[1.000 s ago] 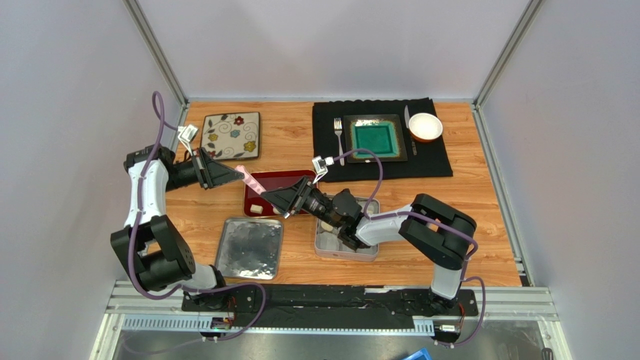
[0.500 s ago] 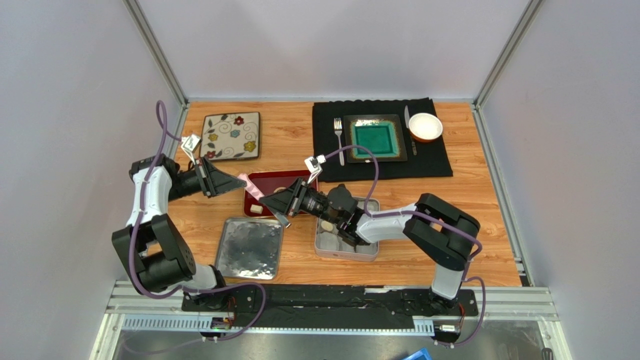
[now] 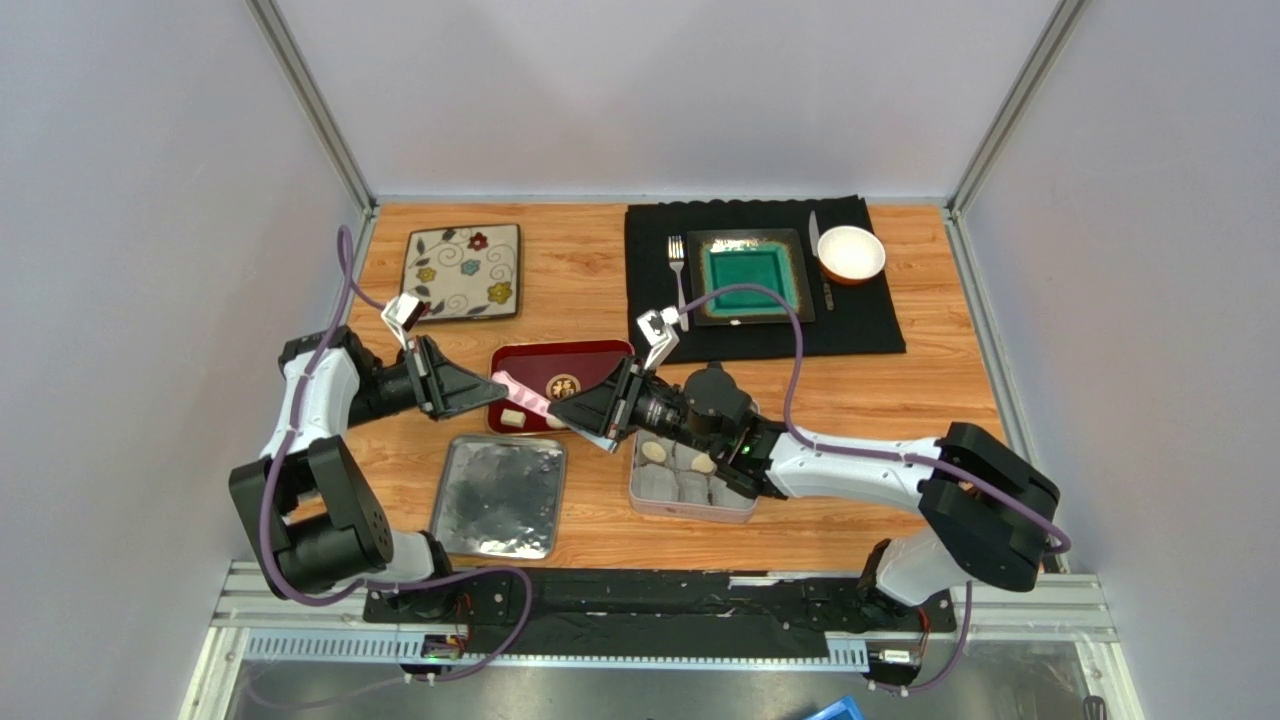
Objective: Pack the chocolate
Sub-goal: Pick up the clamp from the plate.
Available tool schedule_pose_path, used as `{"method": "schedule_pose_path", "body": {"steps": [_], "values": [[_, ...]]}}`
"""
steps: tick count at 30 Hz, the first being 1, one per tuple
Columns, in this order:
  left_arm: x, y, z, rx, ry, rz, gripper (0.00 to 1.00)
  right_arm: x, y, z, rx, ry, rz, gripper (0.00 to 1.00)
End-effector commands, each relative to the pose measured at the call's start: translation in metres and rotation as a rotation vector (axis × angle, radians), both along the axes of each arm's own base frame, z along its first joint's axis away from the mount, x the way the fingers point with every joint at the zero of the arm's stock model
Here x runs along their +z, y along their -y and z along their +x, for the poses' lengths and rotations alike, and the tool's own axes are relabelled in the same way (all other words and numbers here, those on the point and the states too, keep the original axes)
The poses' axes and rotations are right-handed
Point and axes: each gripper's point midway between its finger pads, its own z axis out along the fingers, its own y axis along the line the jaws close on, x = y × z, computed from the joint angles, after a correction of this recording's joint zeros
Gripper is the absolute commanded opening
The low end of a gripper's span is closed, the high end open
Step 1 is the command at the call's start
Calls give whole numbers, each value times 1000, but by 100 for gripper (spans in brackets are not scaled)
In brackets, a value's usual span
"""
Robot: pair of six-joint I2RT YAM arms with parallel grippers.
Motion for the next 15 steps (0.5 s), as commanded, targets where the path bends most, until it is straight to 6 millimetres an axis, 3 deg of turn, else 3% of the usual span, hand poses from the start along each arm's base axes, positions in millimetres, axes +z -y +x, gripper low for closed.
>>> {"method": "schedule_pose_path", "body": {"steps": [1, 4, 8, 13, 15], "values": [[28, -11, 17, 126, 226, -102, 0, 47, 14, 6, 19, -21, -6, 4], [28, -10, 14, 130, 237, -100, 0, 36, 29, 12, -18, -29, -183, 0], [23, -9, 12, 134, 242, -98, 1, 41, 50, 21, -60, -56, -221, 0], [20, -9, 11, 136, 231, -102, 0, 46, 46, 21, -31, -64, -180, 1], [23, -9, 11, 135, 239, -101, 0, 35, 40, 16, 23, -49, -200, 21]]}}
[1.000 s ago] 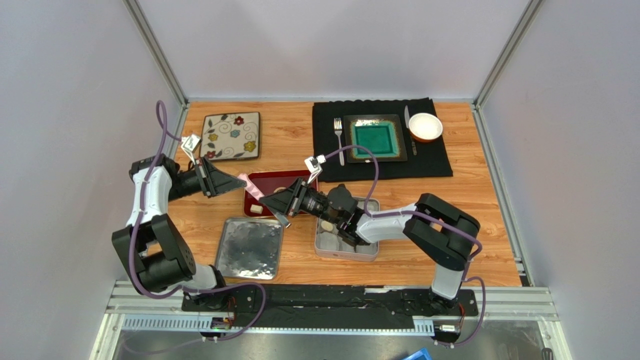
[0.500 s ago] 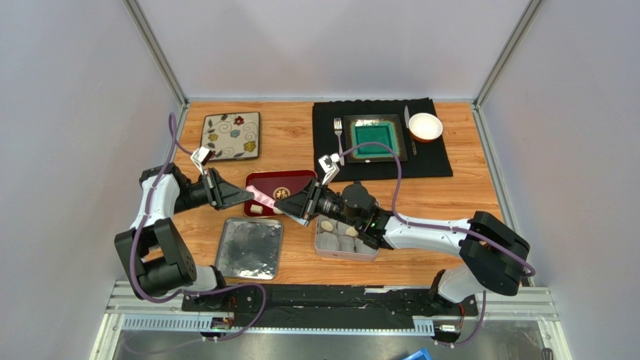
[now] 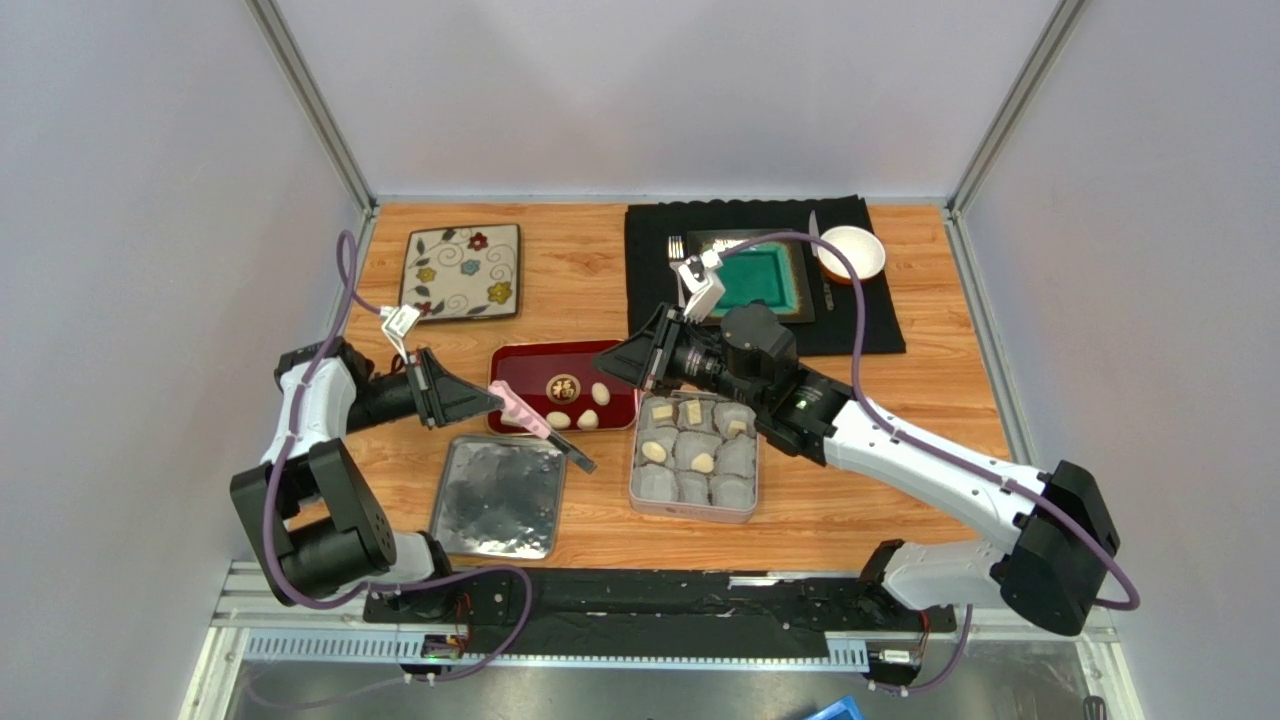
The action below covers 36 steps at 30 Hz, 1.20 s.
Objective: Pack the chocolate
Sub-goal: Pick up the clamp from the plate.
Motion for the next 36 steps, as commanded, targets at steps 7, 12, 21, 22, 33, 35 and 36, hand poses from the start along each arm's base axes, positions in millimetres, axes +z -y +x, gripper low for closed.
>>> {"method": "schedule_pose_path", "body": {"steps": [7, 12, 21, 22, 33, 35, 36], "values": [[68, 2, 9, 92, 42, -285, 0, -43, -22, -43, 229, 321, -86, 88], [85, -3, 19, 76, -7, -308, 0, -60, -17, -52, 117, 485, -39, 98], [102, -7, 25, 62, -69, -337, 0, -69, -46, -42, 44, 515, 94, 98], [101, -6, 23, 60, -65, -335, 0, -73, -50, -40, 48, 523, 92, 98], [102, -1, 14, 51, -121, -359, 0, -49, -69, -30, 43, 511, 310, 95], [101, 0, 13, 50, -129, -362, 0, -42, -73, -30, 55, 480, 365, 93], [101, 0, 13, 52, -131, -363, 0, -44, -77, -31, 71, 473, 367, 92]]}}
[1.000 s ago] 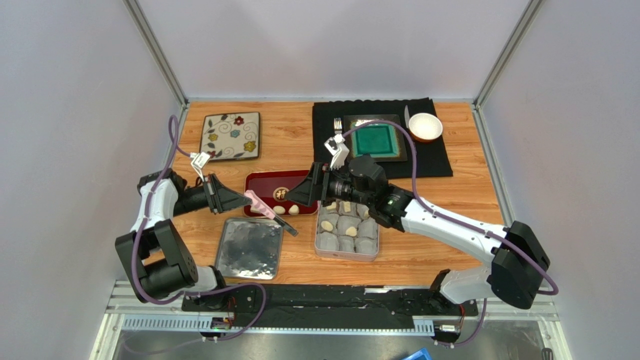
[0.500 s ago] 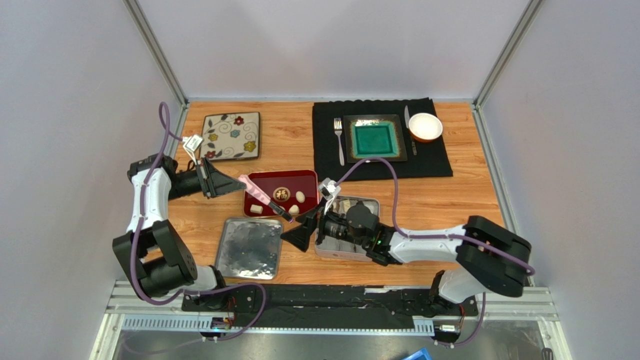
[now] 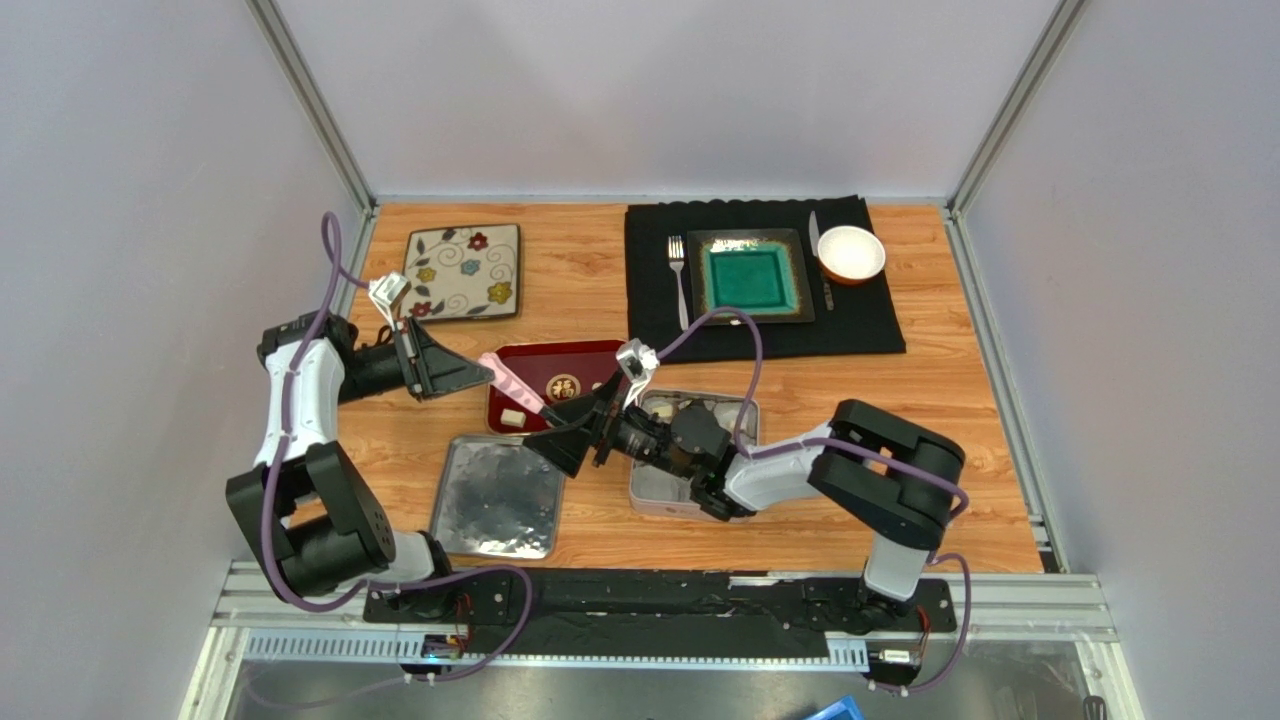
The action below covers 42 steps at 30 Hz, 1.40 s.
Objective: Pack the chocolate
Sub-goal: Pick up the clamp from the plate.
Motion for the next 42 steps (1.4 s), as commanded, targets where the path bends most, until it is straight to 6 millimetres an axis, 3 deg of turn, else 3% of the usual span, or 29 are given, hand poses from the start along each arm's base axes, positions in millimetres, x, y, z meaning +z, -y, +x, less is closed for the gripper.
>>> {"method": "schedule_pose_path", "body": {"steps": [1, 11, 16, 19, 30, 37, 42], "values": [[63, 8, -8, 44, -19, -332, 0, 52, -7, 1, 44, 25, 223, 91], [61, 9, -10, 46, -68, -354, 0, 54, 0, 14, -11, -41, 274, 76], [58, 9, -10, 47, -95, -365, 0, 61, 3, 22, -29, -72, 311, 63], [52, 10, -12, 54, -98, -366, 0, 68, 3, 21, -13, -71, 328, 61], [39, 13, -18, 59, -92, -360, 0, 85, 9, 28, -13, -45, 357, 62], [35, 13, -22, 24, -65, -352, 0, 94, 22, 13, 216, 3, 313, 61], [38, 13, -22, 21, -48, -345, 0, 91, 37, 12, 215, 19, 294, 66]]}}
